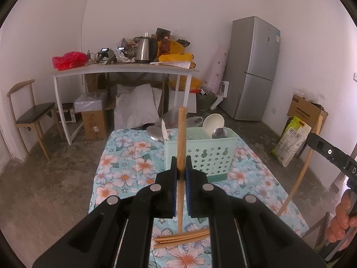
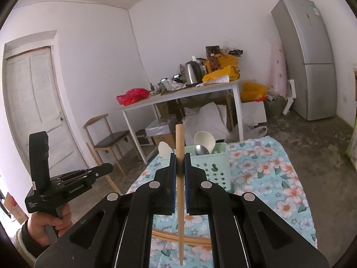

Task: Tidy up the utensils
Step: 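Lift both held chopsticks upright and carry them toward the green caddy, then lower the chopstick into the caddy and open the left tool, then lower the chopstick into the caddy and open the right tool, then move both tools back toward the remaining chopsticks on the cloth, then grasp one wooden chopstick from the pile with the left tool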

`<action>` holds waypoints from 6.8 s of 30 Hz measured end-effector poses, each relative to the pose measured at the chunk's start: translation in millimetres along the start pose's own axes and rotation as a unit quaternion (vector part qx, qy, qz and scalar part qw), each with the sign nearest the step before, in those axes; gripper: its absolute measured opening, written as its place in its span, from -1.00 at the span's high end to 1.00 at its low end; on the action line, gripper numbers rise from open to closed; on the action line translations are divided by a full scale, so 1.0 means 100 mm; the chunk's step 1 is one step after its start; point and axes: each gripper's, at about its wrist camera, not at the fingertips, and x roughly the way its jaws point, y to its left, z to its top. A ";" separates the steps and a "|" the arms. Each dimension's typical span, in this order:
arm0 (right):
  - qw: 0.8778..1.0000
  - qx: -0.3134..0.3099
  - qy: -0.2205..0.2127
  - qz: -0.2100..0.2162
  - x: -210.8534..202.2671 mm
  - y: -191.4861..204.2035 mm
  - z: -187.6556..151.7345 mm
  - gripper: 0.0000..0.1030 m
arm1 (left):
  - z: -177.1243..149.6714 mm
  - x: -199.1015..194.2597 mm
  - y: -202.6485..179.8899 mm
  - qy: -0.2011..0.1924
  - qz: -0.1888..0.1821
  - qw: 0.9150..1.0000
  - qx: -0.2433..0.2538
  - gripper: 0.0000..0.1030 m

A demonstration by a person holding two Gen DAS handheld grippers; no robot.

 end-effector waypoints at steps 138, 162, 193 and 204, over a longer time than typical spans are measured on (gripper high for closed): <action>0.944 0.164 0.281 -0.059 0.54 -0.77 -1.62 0.24 | -1.20 0.64 0.07 0.127 -0.081 0.988 -0.015 -0.58; 0.936 0.226 0.267 -0.042 0.37 -1.19 -1.70 0.24 | -1.61 0.75 -0.60 0.161 -0.026 0.967 0.198 0.17; 0.934 0.237 0.262 -0.041 0.35 -1.16 -1.72 0.22 | -1.72 0.59 -0.96 0.154 -0.030 0.902 0.402 0.87; 0.934 0.237 0.264 -0.044 0.35 -1.16 -1.71 0.22 | -1.66 0.58 -0.75 0.211 -0.079 0.922 0.314 0.84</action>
